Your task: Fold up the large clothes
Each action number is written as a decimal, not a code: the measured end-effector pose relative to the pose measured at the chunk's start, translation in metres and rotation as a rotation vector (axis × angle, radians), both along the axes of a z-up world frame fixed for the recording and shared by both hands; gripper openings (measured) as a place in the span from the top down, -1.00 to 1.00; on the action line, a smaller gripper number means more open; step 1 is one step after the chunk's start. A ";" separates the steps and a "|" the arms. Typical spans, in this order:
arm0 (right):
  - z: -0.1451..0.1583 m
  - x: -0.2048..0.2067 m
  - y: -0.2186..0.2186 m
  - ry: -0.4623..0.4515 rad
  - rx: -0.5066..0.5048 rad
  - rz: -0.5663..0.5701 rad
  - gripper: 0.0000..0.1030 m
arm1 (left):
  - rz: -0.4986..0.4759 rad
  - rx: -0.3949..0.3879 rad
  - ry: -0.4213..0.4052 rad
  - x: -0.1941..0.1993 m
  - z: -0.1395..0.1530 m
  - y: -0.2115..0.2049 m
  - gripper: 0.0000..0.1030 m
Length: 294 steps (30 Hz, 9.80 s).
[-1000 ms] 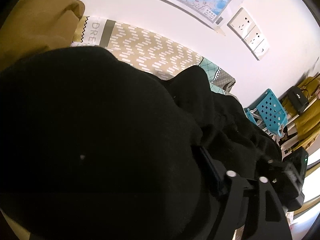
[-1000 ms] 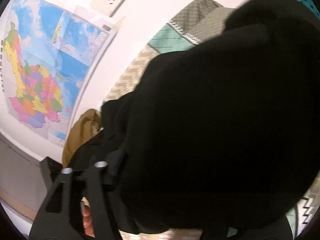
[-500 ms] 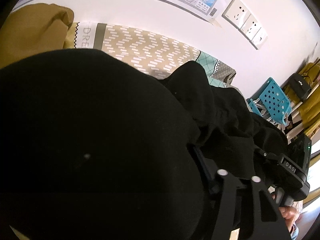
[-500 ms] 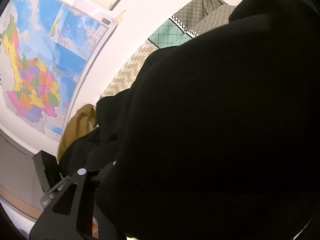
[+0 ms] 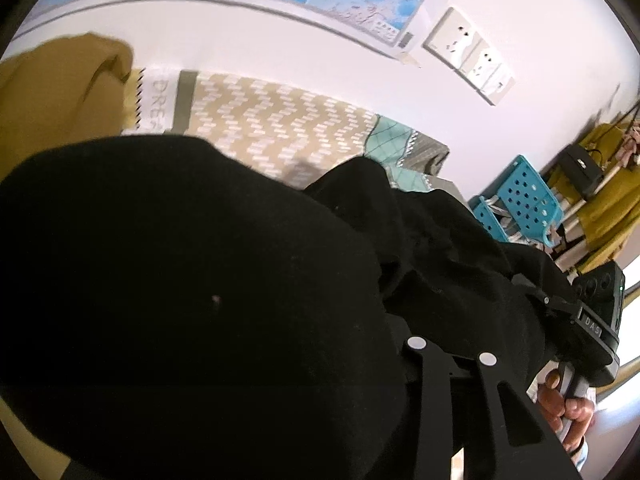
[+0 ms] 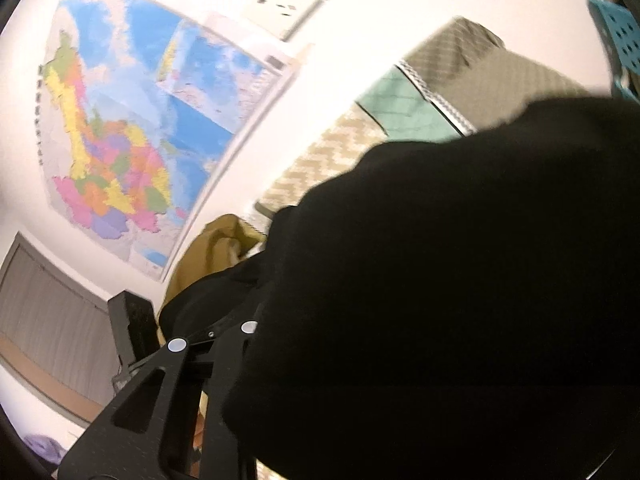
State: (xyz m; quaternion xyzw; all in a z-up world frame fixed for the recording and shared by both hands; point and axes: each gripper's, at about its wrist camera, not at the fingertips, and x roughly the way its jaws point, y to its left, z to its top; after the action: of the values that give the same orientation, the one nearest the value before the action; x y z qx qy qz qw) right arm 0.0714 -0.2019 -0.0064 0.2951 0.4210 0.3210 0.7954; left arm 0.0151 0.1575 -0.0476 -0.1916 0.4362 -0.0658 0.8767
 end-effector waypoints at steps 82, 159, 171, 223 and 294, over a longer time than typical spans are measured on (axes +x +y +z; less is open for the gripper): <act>0.029 -0.001 0.488 -0.132 -0.049 0.776 0.27 | 0.715 0.234 -0.161 -0.142 0.069 0.468 0.12; 0.049 -0.078 0.395 -0.535 -0.386 0.600 -0.59 | 0.618 0.573 -0.181 -0.159 0.061 0.320 -0.85; 0.048 -0.125 0.361 -0.615 -0.379 0.571 -0.89 | 0.705 0.579 -0.203 -0.198 0.060 0.247 -0.87; 0.020 -0.186 0.290 -0.604 -0.419 0.526 -0.89 | 0.727 0.562 -0.141 -0.242 0.027 0.154 -0.87; 0.019 -0.192 0.283 -0.586 -0.415 0.511 -0.89 | 0.706 0.554 -0.136 -0.246 0.022 0.141 -0.86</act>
State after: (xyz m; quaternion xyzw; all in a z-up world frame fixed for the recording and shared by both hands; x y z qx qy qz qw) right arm -0.1207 0.0807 0.0129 -0.0882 0.2927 0.4859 0.8188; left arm -0.2305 0.2987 -0.0258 -0.0822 0.2866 0.3438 0.8905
